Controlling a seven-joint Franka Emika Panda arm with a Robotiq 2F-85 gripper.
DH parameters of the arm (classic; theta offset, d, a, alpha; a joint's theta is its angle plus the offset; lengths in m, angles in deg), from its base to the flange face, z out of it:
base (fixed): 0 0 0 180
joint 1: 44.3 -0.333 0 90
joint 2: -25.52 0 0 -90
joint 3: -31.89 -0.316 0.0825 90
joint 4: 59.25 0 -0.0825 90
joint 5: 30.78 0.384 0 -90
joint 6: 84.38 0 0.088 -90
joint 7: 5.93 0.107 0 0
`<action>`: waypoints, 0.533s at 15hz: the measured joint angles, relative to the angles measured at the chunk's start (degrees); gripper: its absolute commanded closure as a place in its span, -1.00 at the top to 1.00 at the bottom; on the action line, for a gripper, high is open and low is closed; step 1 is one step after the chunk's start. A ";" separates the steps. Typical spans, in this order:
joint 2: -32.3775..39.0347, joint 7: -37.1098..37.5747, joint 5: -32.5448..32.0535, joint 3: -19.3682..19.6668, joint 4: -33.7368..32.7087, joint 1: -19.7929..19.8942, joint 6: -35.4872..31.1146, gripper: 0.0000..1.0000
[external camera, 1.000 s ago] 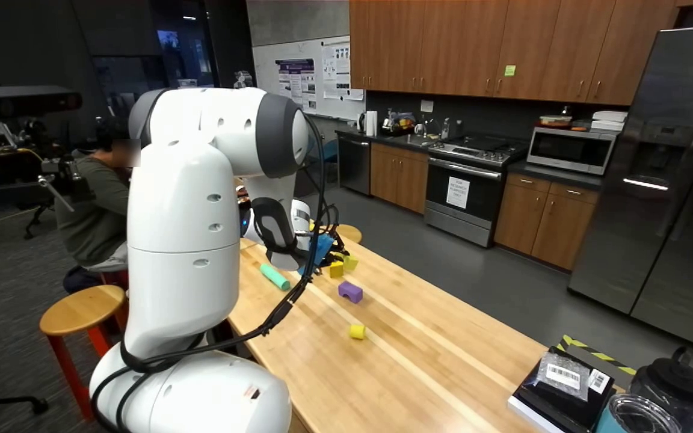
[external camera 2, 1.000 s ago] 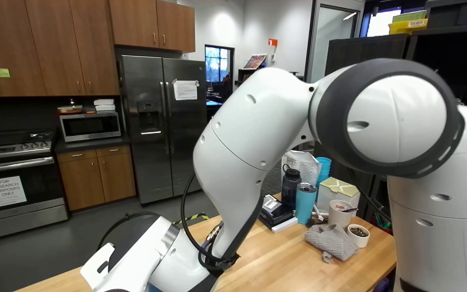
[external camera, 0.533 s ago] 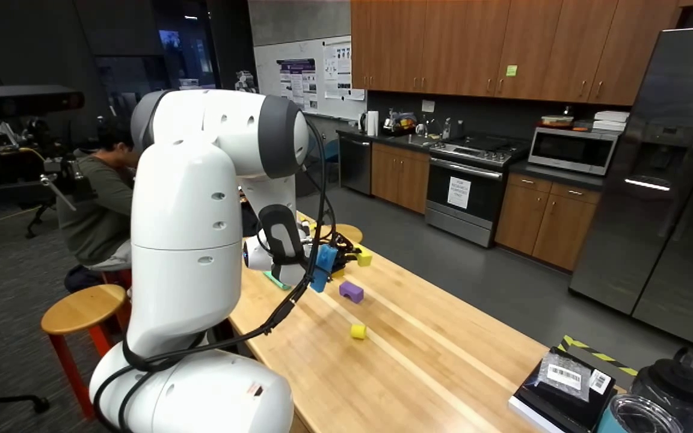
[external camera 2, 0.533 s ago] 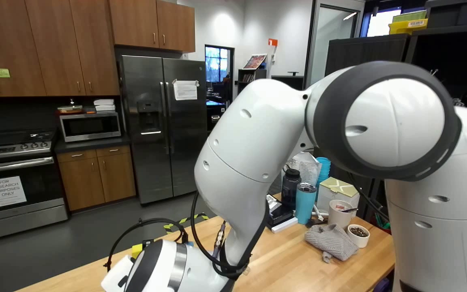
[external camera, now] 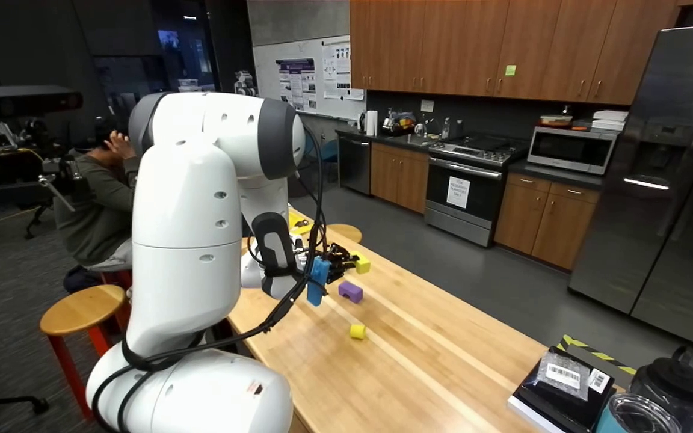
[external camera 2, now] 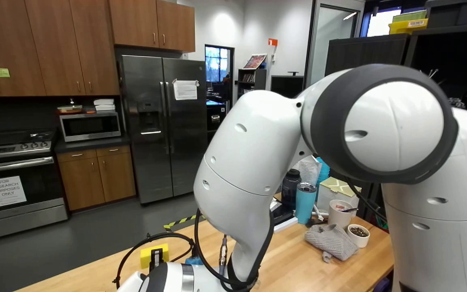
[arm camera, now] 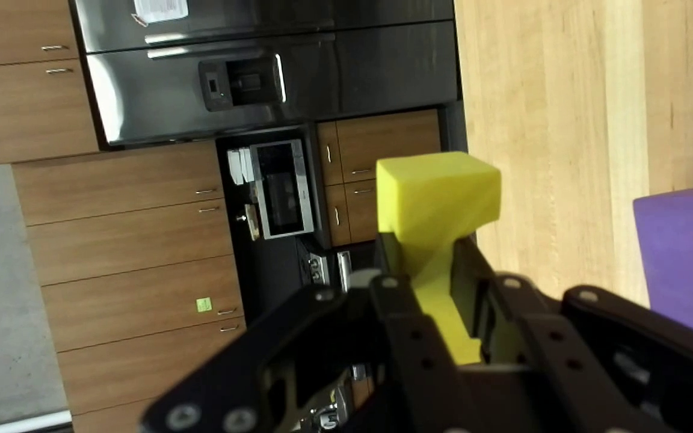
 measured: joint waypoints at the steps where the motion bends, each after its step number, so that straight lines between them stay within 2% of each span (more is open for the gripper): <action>1: 0.00 0.00 0.00 0.00 -0.01 0.13 0.00 -0.88; 6: 0.62 0.01 0.04 -0.91 0.04 -0.07 0.05 -0.88; 7: 0.93 0.01 0.06 -1.20 0.04 -0.22 0.06 -0.52; 8: 1.25 0.02 0.06 -1.49 0.04 -0.34 0.07 -0.52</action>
